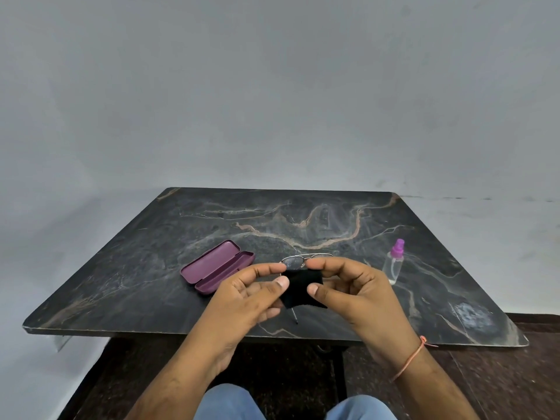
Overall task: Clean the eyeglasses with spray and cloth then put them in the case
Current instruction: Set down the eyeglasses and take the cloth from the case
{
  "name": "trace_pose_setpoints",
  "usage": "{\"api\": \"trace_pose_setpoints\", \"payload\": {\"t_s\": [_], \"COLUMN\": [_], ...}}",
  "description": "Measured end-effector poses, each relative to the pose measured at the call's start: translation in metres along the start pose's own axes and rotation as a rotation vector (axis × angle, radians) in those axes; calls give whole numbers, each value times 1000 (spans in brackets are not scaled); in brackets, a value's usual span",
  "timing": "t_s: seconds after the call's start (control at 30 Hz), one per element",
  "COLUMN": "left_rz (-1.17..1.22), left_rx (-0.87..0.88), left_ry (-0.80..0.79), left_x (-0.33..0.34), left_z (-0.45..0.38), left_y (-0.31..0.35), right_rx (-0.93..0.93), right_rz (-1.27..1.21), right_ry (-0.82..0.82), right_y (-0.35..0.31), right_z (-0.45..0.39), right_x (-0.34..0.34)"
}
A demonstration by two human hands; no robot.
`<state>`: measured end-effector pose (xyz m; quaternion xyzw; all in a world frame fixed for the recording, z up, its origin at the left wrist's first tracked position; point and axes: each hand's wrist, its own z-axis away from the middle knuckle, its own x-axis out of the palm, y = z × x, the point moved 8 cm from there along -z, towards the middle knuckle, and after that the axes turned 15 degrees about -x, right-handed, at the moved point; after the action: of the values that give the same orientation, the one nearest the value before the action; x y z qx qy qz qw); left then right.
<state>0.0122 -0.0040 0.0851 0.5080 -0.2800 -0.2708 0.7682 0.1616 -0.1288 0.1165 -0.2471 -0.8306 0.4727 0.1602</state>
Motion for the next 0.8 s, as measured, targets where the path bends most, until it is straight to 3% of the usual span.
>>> {"api": "trace_pose_setpoints", "payload": {"t_s": [0.1, 0.23, 0.37, 0.43, 0.63, 0.73, 0.8], "left_rz": [54, -65, -322, -527, -781, -730, -555], "left_rx": [44, 160, 258, 366, 573, 521, 383], "left_ry": [-28, 49, 104, 207, 328, 273, 161], "left_x": [4, 0, -1, -2, 0, 0, -1], "left_z": [1, 5, 8, 11, 16, 9, 1], "left_y": [2, 15, 25, 32, 41, 36, 27], "right_rx": [26, 26, -40, -77, -29, 22, 43], "right_rz": [-6, 149, 509, 562, 416, 304, 225], "right_ry": [22, 13, -62, -98, -193, -177, -127], "right_y": [2, 1, -11, -15, -6, -1, -1], "right_z": [2, 1, 0, -1, -2, 0, 0], "right_x": [-3, -8, -10, -8, -2, -2, -4]}}
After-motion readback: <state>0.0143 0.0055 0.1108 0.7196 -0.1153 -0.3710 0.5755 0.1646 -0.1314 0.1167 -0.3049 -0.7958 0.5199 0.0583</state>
